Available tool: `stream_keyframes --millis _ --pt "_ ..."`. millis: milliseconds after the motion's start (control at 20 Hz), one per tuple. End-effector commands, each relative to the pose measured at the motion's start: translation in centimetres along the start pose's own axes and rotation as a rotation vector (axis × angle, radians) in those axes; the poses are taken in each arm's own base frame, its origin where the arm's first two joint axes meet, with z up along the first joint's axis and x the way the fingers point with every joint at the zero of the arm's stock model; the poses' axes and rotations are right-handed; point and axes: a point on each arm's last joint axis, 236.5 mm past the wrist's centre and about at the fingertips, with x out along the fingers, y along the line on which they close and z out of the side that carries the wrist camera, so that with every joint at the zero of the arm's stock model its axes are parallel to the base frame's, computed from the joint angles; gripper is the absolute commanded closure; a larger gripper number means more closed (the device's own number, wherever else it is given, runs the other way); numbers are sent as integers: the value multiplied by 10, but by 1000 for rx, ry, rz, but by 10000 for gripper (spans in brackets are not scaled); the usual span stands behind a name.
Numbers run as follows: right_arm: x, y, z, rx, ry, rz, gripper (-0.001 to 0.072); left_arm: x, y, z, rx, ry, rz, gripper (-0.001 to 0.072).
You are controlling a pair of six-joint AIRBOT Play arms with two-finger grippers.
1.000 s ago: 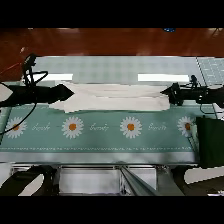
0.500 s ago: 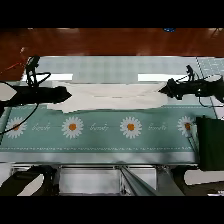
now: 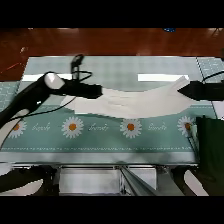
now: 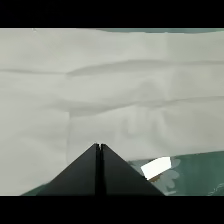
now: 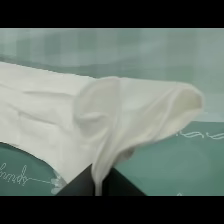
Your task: Fold the shirts.
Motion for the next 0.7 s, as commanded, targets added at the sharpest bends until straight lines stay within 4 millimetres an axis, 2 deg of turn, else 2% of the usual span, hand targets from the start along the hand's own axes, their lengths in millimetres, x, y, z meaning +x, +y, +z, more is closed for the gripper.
stream_keyframes --millis 0,150,250,350,450,550,650 --pt "-48 32 -19 -47 -75 -1 690 73 -61 -26 102 182 -70 688" --pt "-63 45 -28 -48 -95 8 690 122 -108 -62 156 362 -120 688" --pt "-66 49 -33 -52 -90 15 690 145 -137 -86 197 435 -145 688" --pt "-66 52 -34 -51 -85 28 690 159 -160 -108 235 485 -165 688" --pt "-66 53 -34 -51 -88 31 690 163 -174 -124 267 523 -183 687" --pt "-66 53 -34 -44 -89 32 690 159 -174 -120 268 521 -186 687" --pt "-66 53 -34 -36 -88 33 690 148 -158 -96 237 503 -175 687"
